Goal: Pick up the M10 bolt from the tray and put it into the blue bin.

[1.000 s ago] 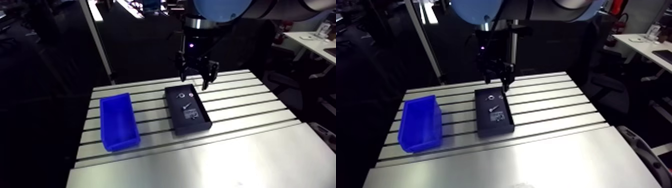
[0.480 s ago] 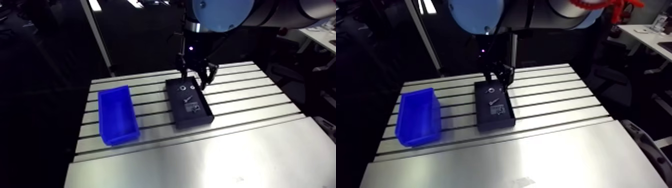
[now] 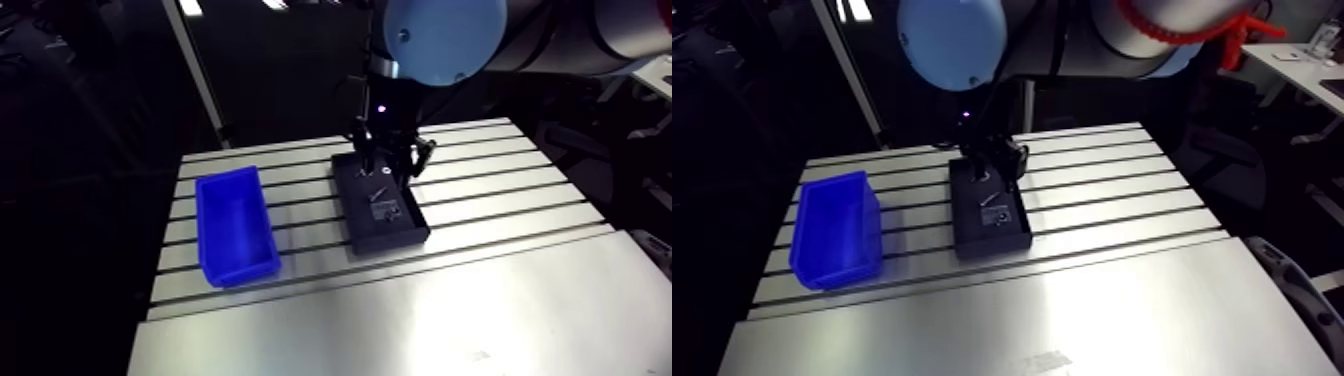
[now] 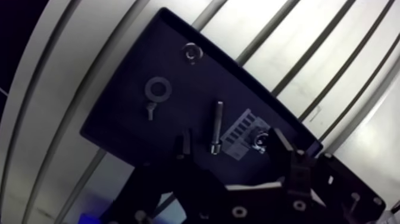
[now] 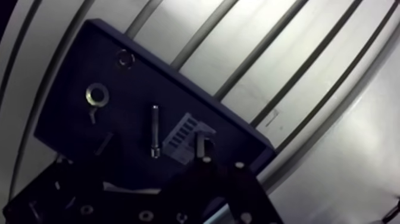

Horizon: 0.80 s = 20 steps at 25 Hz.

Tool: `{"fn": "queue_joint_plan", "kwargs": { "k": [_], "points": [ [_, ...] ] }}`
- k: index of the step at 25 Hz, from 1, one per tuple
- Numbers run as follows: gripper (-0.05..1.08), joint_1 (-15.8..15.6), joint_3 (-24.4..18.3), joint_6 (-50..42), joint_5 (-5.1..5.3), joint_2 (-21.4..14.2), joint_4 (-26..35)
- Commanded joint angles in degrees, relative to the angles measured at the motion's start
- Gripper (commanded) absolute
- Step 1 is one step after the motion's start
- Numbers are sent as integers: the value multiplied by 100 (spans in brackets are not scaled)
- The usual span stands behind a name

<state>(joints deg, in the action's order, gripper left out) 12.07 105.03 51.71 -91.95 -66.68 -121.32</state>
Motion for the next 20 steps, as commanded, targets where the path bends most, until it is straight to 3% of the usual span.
{"fn": "queue_joint_plan", "kwargs": {
  "k": [1,20],
  "points": [
    [31,6,119,18,6,11,-11],
    [38,6,163,53,15,214,-354]
  ]
}}
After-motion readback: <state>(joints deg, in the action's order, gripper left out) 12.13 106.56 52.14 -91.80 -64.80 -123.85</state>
